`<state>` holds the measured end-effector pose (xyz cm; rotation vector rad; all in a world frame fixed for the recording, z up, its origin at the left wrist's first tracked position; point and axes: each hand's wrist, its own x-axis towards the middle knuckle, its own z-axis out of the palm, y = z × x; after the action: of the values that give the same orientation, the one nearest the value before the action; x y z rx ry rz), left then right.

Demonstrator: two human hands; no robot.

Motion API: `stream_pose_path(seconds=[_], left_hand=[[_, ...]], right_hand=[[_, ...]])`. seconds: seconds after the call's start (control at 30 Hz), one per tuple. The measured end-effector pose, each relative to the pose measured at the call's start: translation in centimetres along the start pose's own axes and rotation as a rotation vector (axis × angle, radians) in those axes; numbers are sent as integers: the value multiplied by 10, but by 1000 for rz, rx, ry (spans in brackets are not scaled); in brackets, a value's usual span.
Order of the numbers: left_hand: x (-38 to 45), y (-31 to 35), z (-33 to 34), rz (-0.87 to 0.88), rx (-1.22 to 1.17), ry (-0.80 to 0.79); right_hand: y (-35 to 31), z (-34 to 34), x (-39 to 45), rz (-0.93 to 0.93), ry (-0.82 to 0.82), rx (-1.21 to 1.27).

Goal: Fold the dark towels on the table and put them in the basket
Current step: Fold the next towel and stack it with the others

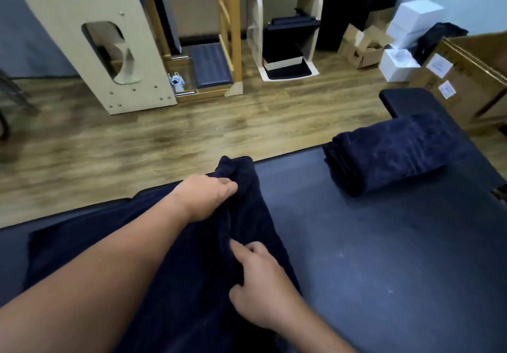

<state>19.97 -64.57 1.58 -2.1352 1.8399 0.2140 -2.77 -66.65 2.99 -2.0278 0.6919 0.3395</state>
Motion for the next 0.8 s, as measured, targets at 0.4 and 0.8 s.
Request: stream_pose_path(seconds=[0.4,0.8], left_hand=[[-254,-113,88,-400,-270,-105],[-266,-77,125,-893,-479,-59]], right_hand=[[-173,200,4,-136,-248,-181],[-162,234,18,-245,-279,-54]])
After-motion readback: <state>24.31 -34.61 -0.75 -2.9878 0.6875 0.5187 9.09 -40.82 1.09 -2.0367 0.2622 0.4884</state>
